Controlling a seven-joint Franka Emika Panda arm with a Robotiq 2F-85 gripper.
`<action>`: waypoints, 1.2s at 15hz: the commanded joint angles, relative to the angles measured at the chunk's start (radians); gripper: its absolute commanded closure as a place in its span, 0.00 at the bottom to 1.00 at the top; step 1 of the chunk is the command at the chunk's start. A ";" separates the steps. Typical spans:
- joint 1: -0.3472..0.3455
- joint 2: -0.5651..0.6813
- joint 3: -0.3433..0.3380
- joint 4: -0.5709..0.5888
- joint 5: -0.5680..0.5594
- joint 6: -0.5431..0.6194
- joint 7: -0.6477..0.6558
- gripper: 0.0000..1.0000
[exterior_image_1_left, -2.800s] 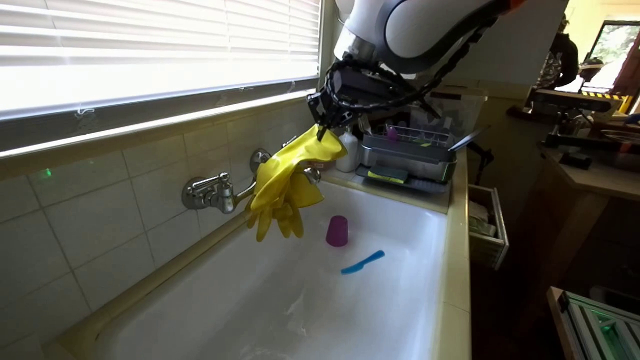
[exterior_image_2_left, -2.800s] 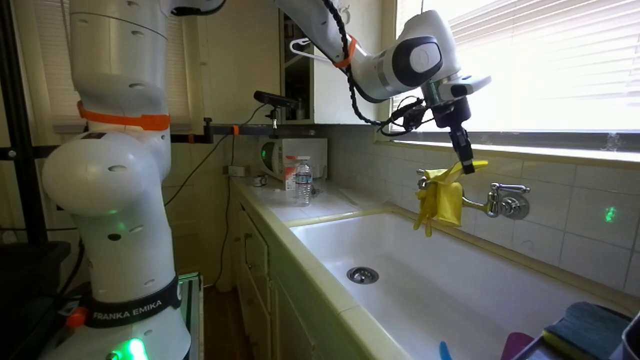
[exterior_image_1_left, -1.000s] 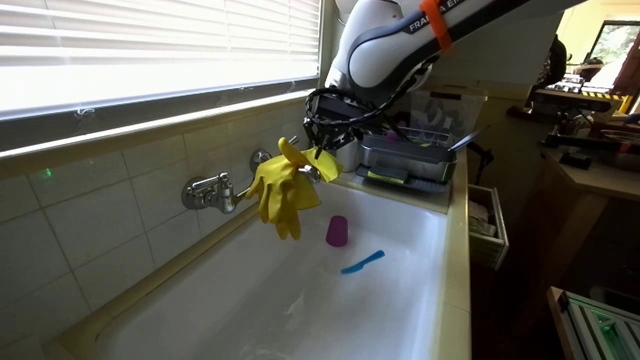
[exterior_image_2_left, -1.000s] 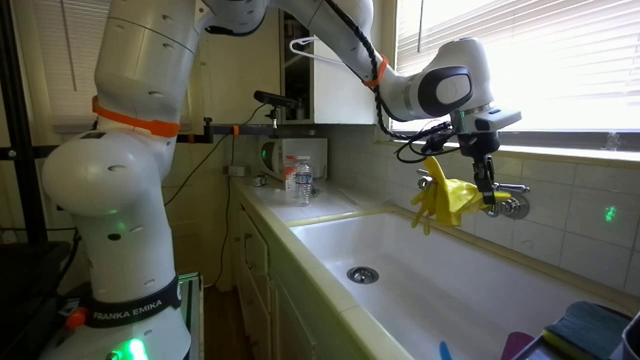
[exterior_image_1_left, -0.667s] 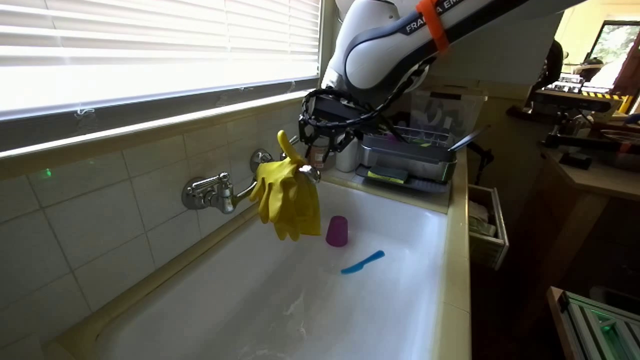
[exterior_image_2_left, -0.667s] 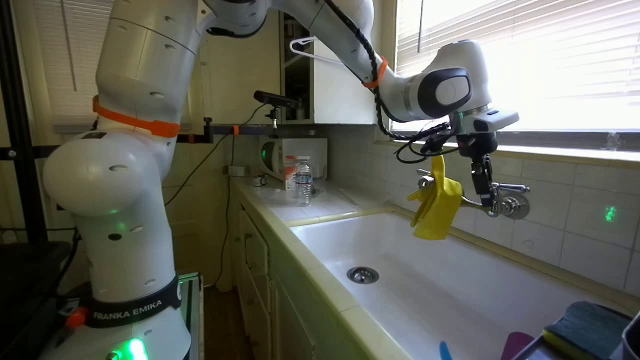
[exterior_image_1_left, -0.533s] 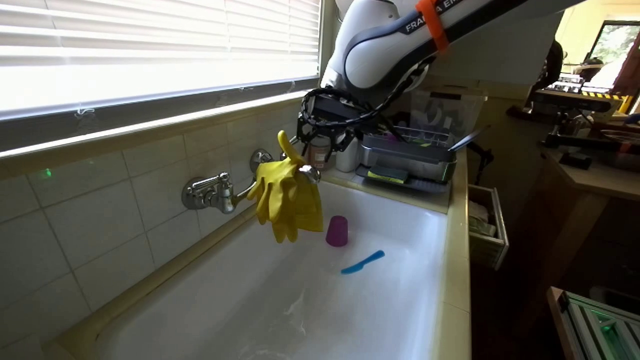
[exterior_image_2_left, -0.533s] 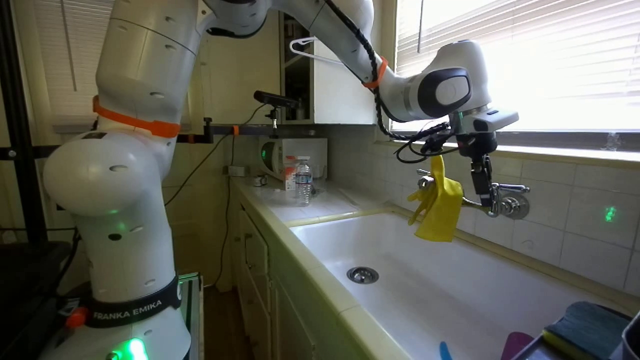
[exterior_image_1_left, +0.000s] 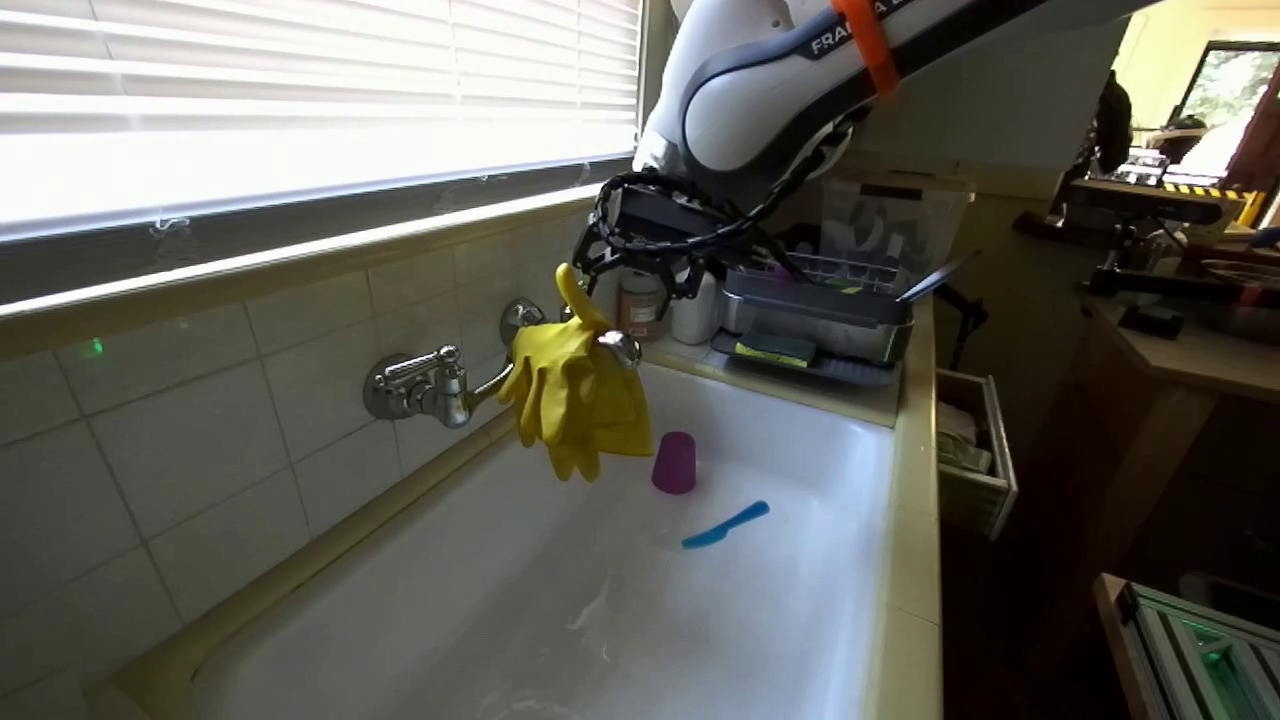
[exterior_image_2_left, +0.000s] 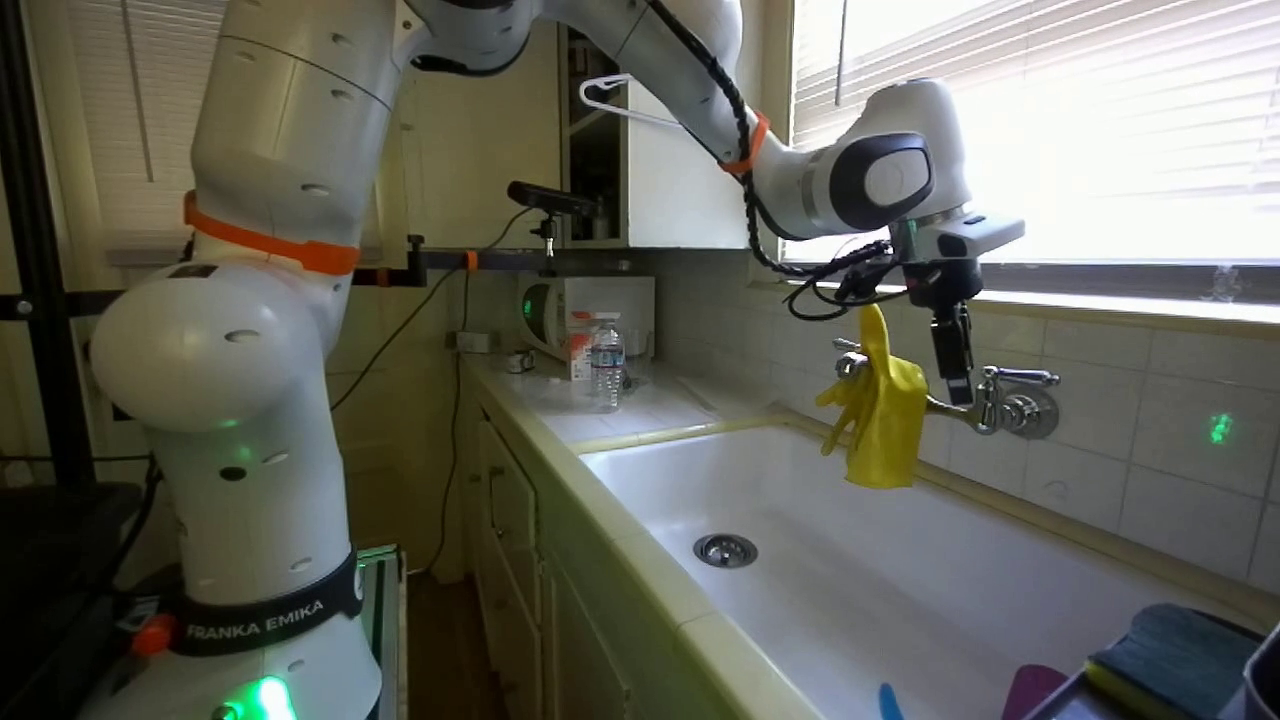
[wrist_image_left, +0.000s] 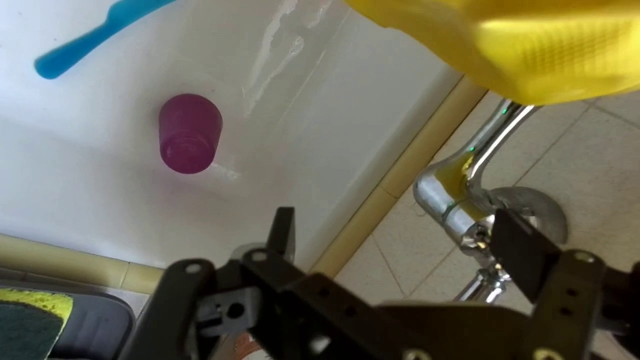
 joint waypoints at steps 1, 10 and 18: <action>0.024 -0.048 -0.005 -0.029 -0.034 -0.073 -0.014 0.00; 0.056 -0.211 0.008 -0.132 -0.276 -0.216 0.037 0.00; 0.040 -0.363 0.086 -0.293 -0.353 -0.199 -0.027 0.00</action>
